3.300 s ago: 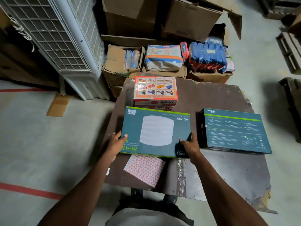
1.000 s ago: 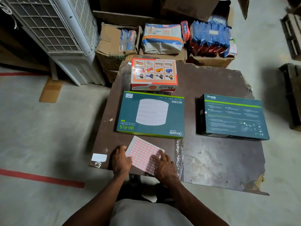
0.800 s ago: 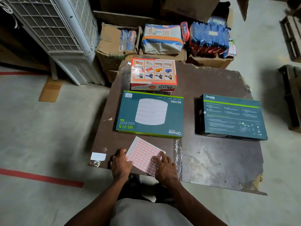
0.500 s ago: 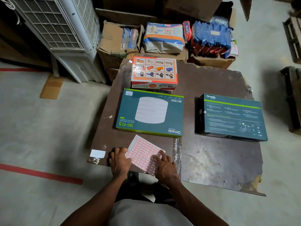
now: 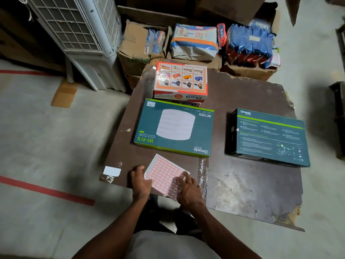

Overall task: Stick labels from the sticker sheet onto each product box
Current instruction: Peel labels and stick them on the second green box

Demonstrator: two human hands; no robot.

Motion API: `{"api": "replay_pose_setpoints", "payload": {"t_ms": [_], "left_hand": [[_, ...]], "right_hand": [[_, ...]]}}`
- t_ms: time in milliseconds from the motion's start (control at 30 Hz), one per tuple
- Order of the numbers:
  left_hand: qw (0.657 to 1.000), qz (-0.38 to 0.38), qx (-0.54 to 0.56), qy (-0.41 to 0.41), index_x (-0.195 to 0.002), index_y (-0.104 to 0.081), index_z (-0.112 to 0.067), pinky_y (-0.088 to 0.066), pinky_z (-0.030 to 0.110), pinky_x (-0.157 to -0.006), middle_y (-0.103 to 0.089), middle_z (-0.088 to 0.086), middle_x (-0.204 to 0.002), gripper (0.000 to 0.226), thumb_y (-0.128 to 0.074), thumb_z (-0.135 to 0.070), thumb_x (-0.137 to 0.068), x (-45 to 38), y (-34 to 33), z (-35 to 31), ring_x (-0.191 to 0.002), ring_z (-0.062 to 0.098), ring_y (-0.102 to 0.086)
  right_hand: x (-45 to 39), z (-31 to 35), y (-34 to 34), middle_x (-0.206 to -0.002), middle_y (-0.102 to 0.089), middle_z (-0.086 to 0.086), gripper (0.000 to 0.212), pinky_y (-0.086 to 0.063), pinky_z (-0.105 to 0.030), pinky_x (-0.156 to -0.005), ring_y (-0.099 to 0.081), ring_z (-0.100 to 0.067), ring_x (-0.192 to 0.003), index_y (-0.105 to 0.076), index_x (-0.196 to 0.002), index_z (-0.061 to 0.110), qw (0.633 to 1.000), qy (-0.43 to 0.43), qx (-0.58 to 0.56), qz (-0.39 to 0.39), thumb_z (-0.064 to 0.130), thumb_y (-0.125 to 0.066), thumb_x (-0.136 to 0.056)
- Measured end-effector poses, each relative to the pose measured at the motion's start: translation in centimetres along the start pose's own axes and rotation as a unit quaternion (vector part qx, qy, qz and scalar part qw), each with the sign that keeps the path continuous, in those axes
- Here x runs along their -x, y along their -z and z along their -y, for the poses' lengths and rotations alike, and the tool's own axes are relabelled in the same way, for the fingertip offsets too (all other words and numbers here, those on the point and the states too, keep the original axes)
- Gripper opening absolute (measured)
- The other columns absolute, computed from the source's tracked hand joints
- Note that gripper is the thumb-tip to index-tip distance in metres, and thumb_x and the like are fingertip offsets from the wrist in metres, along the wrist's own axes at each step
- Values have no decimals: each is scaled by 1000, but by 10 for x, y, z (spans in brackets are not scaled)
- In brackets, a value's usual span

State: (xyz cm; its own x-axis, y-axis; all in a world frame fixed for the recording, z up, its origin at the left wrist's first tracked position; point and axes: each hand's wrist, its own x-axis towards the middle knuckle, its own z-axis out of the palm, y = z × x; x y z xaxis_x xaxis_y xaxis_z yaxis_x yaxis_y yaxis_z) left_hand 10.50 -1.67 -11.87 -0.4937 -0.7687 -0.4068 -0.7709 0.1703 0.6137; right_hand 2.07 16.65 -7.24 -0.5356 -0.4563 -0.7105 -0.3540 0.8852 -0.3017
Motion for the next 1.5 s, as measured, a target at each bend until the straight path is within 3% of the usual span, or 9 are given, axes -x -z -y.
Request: {"api": "replay_pose_setpoints", "payload": {"t_ms": [167, 267, 400, 500, 600, 800, 1000, 1167, 1500], "left_hand": [[995, -16, 80, 63, -117, -63, -3, -48, 28, -72, -74, 17, -92, 45, -60, 18, -77, 0, 9, -6, -77, 26, -67], [996, -16, 71, 57, -115, -65, -7, -47, 26, -76, -77, 10, -91, 39, -66, 10, -80, 2, 14, 0, -79, 21, -67], [982, 32, 169, 74, -113, -64, -13, -59, 46, -84, -75, 13, -93, 41, -66, 11, -81, 1, 16, -1, -87, 33, -72], [969, 82, 230, 34, -119, -62, -13, -57, 27, -84, -73, 10, -103, 42, -67, 11, -85, 11, 28, -21, -95, 22, -71], [946, 92, 309, -2, -121, -62, -12, -54, 16, -78, -75, 5, -100, 40, -67, 10, -88, 21, 48, -45, -87, 6, -71], [890, 132, 433, -50, -117, -65, -15, -56, 23, -76, -76, 8, -93, 32, -68, 3, -90, 37, 95, -106, -82, 13, -68], [854, 169, 483, -96, -107, -71, -17, -48, 40, -97, -76, 13, -101, 28, -80, -11, -81, 57, 129, -160, -94, 21, -69], [859, 173, 468, -112, -93, -76, -26, -53, 30, -84, -77, 6, -92, 24, -83, -29, -69, 70, 142, -188, -86, 16, -71], [873, 163, 429, -167, -99, -70, -12, -55, 19, -80, -77, 4, -90, 19, -73, -3, -83, 75, 145, -203, -85, 13, -73]], "right_hand": [[-2, -6, 0, -171, -10, -3, 71, -27, -54, -123, -22, -32, -152, -28, -157, 30, 1000, 6, -2, -6, 39, -60, -94], [-4, -9, 0, -170, -11, -3, 72, -31, -54, -122, -24, -31, -151, -28, -156, 31, 1000, 14, 4, -8, 42, -62, -93], [-2, -8, 5, -167, -17, -9, 67, -33, -48, -117, -32, -35, -144, -32, -155, 28, 999, 36, -10, -37, 40, -54, -93], [3, 5, 21, -164, -28, -12, 65, -36, -47, -115, -36, -37, -140, -41, -153, 28, 991, 67, -61, -102, 42, -46, -90], [11, 22, 50, -146, -50, -6, 51, -44, -36, -102, -51, -27, -125, -56, -142, 28, 963, 143, -165, -159, 34, -55, -91], [49, 57, 122, -105, -70, 13, 17, -43, -10, -70, -63, -3, -87, -76, -107, 25, 896, 202, -313, -240, 16, -70, -94], [85, 78, 163, -99, -75, 11, 9, -58, -23, -80, -71, -9, -89, -78, -98, 19, 844, 265, -356, -303, 14, -74, -93], [99, 83, 179, -92, -76, 6, 4, -58, -23, -78, -72, -12, -85, -79, -94, 15, 823, 279, -376, -323, 14, -75, -92], [104, 83, 185, -85, -78, 8, 3, -60, -26, -78, -75, -11, -81, -80, -91, 16, 816, 243, -423, -309, 14, -78, -91]]}}
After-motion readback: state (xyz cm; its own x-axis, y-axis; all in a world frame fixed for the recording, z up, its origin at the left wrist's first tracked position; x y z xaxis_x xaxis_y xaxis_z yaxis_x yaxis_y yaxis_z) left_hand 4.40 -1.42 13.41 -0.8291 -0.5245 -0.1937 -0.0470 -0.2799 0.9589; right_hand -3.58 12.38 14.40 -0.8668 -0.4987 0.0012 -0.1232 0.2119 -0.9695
